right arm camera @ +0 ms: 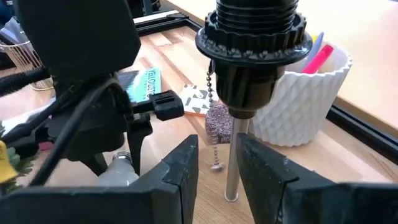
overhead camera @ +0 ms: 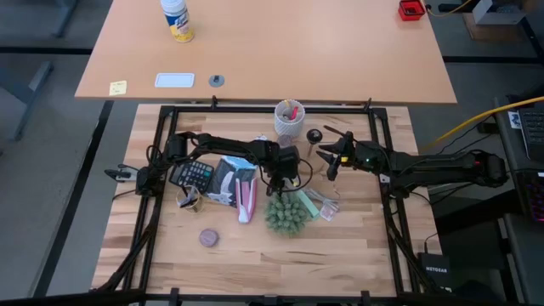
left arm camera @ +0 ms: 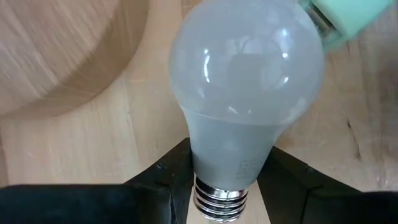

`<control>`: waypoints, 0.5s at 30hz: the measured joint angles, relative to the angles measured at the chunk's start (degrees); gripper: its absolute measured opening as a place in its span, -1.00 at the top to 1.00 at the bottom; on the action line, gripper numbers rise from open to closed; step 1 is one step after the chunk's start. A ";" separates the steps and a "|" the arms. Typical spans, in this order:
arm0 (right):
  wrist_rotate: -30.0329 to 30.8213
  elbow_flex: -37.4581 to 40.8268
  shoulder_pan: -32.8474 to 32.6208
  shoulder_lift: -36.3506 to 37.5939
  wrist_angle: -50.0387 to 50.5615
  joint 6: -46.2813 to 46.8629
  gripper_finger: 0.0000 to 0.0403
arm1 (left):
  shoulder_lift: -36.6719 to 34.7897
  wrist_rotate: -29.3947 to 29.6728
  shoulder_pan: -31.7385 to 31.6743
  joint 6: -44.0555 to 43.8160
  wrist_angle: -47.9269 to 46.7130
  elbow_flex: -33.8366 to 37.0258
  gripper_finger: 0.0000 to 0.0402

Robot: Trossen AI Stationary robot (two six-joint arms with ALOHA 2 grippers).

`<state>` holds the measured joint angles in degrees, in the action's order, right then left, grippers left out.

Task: Screw lightbulb
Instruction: Insert the lightbulb into the lamp

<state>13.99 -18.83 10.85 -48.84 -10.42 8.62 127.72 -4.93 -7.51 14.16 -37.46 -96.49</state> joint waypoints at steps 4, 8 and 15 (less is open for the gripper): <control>0.01 0.00 0.02 0.46 0.04 0.00 0.44 | 0.00 0.03 -0.04 -3.35 1.93 0.00 0.30; -0.03 0.00 0.02 2.28 0.10 -0.05 0.44 | 0.00 0.02 -0.04 -4.89 2.46 0.00 0.29; -0.06 0.02 0.02 8.20 2.64 -1.33 0.44 | 0.02 -0.30 -0.04 -6.53 1.06 -1.45 0.27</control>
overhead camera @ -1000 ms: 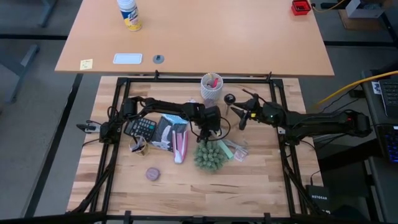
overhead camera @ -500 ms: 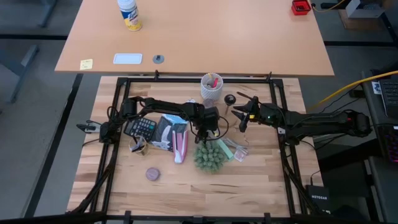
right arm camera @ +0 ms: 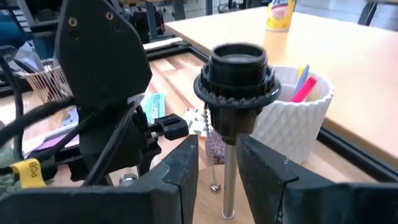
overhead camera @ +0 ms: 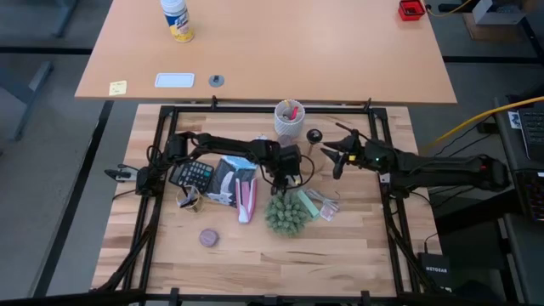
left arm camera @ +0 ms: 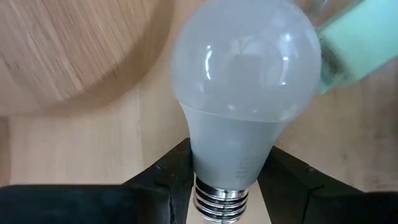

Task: Screw lightbulb
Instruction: Insert the lightbulb into the lamp

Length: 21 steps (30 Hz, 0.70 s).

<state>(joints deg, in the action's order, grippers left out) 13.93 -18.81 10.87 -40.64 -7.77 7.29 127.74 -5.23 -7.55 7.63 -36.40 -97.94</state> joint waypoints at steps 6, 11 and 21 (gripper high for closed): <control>-0.01 0.00 0.00 4.79 2.62 -0.24 0.44 | -0.01 -0.62 0.04 -0.19 -3.95 -7.14 0.27; 0.00 0.00 0.00 7.72 3.55 -0.27 0.44 | -0.02 -2.07 0.04 -0.21 -7.14 -13.77 0.26; 0.12 0.00 0.00 10.80 3.46 -0.31 0.44 | -0.02 -10.06 0.04 -6.18 -7.54 -25.28 0.26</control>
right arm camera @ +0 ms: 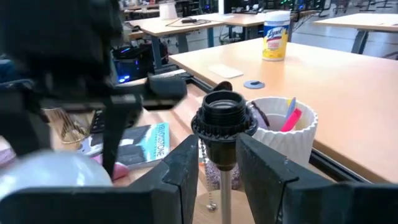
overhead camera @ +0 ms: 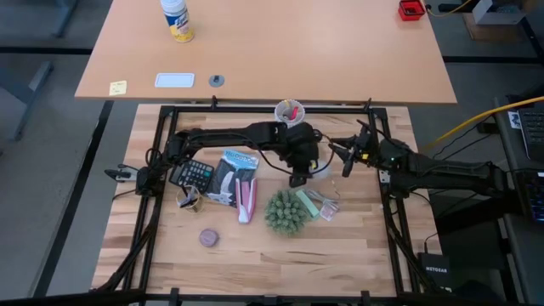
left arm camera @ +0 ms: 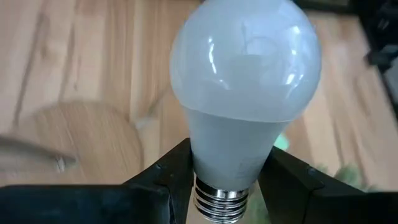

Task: Screw lightbulb
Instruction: Insert the lightbulb into the lamp

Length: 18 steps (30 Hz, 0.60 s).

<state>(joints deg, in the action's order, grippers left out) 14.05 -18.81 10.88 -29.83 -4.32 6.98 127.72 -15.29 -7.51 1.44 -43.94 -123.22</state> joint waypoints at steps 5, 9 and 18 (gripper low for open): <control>3.73 0.00 0.02 0.18 -0.02 -1.63 0.44 | 0.00 -0.03 -0.35 -1.73 1.65 -5.24 0.26; 4.92 0.00 0.02 0.17 -0.07 -3.01 0.44 | -0.66 0.00 -1.49 -2.11 3.96 -7.73 0.26; 4.93 0.00 0.02 0.12 -0.10 -3.01 0.44 | -5.77 1.55 -8.05 0.71 11.01 -7.91 0.30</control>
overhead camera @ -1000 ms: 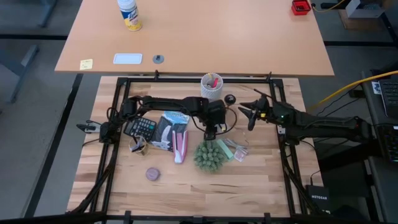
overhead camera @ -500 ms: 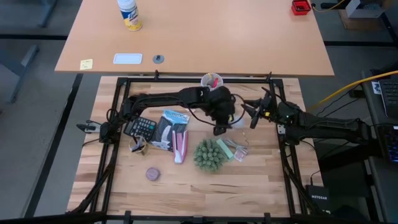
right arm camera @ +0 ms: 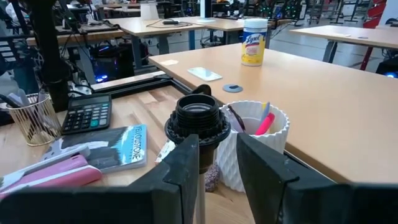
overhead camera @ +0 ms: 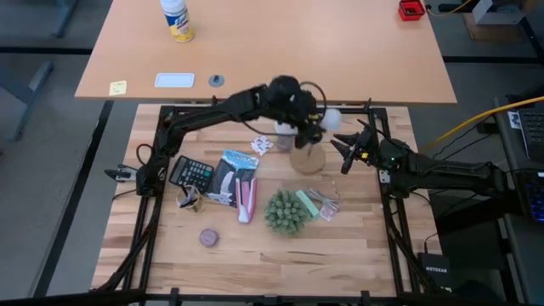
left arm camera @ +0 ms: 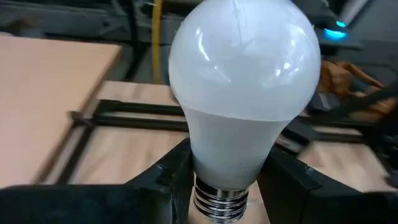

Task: Screw lightbulb
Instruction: Insert the lightbulb into the lamp

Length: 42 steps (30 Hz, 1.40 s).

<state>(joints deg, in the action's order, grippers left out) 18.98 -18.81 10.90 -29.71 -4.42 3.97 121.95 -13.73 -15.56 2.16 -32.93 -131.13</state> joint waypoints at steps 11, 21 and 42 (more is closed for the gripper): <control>0.07 0.02 0.00 -0.02 -0.11 0.13 0.44 | -0.02 -8.42 -6.74 -5.41 32.43 16.00 0.29; 0.07 0.02 0.00 -0.02 -0.05 1.24 0.44 | -0.02 -11.71 -10.49 -26.73 77.59 41.19 0.28; 3.47 0.02 0.00 -11.05 -23.28 0.24 0.44 | -0.02 -5.64 -3.24 -17.27 105.15 58.34 0.25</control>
<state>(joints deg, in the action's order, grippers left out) 22.45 -18.79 10.90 -40.77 -27.70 4.20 121.93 -19.38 -18.80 -15.12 72.21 -72.79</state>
